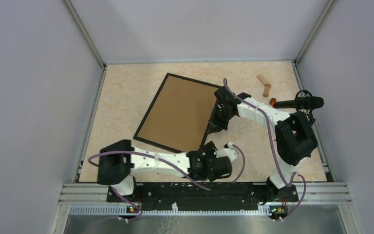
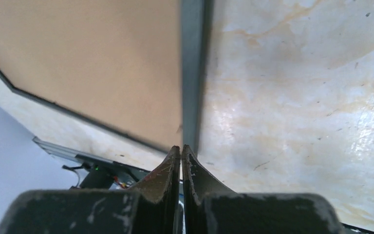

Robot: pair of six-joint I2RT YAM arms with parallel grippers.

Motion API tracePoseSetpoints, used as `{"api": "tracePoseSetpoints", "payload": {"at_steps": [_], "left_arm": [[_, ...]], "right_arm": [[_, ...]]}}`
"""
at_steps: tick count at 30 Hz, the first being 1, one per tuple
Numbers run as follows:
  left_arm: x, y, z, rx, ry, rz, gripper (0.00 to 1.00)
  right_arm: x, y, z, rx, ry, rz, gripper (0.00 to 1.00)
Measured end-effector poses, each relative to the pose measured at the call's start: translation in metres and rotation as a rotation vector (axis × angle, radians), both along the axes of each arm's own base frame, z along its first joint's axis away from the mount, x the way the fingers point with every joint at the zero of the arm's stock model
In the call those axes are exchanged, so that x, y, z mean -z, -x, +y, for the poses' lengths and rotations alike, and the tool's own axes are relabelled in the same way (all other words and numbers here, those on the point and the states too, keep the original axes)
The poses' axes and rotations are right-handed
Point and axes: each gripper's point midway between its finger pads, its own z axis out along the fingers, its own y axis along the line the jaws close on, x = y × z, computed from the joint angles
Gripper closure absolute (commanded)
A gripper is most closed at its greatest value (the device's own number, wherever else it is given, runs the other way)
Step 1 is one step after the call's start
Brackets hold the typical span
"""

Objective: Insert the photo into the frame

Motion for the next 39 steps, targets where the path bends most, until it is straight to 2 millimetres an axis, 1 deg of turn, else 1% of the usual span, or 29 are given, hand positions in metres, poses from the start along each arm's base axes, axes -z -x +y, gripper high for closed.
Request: {"api": "tracePoseSetpoints", "payload": {"at_steps": [3,6,9,11,13,14,16,18,19,21,23,25,28,31,34,37,39], "left_arm": [[0.011,-0.021,0.002,-0.086,-0.154,-0.155,0.09],[0.02,-0.041,0.018,-0.172,-0.296,-0.287,0.11],[0.022,-0.05,0.035,-0.191,-0.378,-0.348,0.11],[0.019,-0.05,0.037,-0.192,-0.364,-0.343,0.08],[0.015,-0.043,0.042,-0.17,-0.32,-0.302,0.05],[0.012,-0.038,0.046,-0.151,-0.283,-0.269,0.05],[0.002,-0.027,0.055,-0.116,-0.19,-0.193,0.05],[-0.015,-0.02,0.062,-0.098,-0.057,-0.096,0.06],[-0.024,-0.021,0.064,-0.102,-0.001,-0.063,0.07],[-0.043,-0.028,0.069,-0.122,0.139,0.011,0.07],[-0.057,-0.038,0.08,-0.149,0.258,0.07,0.06],[-0.069,-0.045,0.09,-0.166,0.343,0.1,0.06],[-0.081,-0.041,0.092,-0.124,0.411,0.134,0.06],[-0.084,-0.037,0.088,-0.09,0.44,0.165,0.06],[-0.08,-0.034,0.086,-0.074,0.44,0.192,0.06],[-0.074,-0.032,0.086,-0.067,0.435,0.211,0.06],[-0.07,-0.031,0.085,-0.065,0.435,0.22,0.04]], "right_arm": [[-0.015,-0.001,0.003,0.016,-0.045,-0.014,1.0],[-0.023,-0.001,0.005,0.025,-0.069,-0.019,1.0],[-0.026,-0.001,0.007,0.028,-0.083,-0.018,1.0],[-0.026,-0.001,0.006,0.016,-0.087,-0.022,0.98],[-0.026,-0.004,0.002,-0.002,-0.079,-0.037,0.59],[-0.025,-0.005,-0.001,-0.007,-0.073,-0.04,0.55],[-0.025,-0.009,-0.006,-0.022,-0.067,-0.043,0.53],[-0.026,-0.014,-0.004,-0.048,-0.079,-0.038,0.53],[-0.025,-0.017,-0.001,-0.058,-0.092,-0.034,0.53],[-0.019,-0.017,0.005,-0.067,-0.116,-0.008,0.55],[-0.012,-0.013,0.008,-0.07,-0.127,0.03,0.56],[-0.002,-0.011,0.01,-0.07,-0.125,0.069,0.58],[0.012,-0.007,0.01,-0.066,-0.106,0.13,0.62],[0.024,-0.01,0.014,-0.067,-0.094,0.167,0.66],[0.035,-0.011,0.02,-0.07,-0.081,0.196,0.71],[0.046,-0.008,0.026,-0.076,-0.068,0.225,0.72],[0.049,-0.005,0.031,-0.082,-0.074,0.249,0.77]]}}
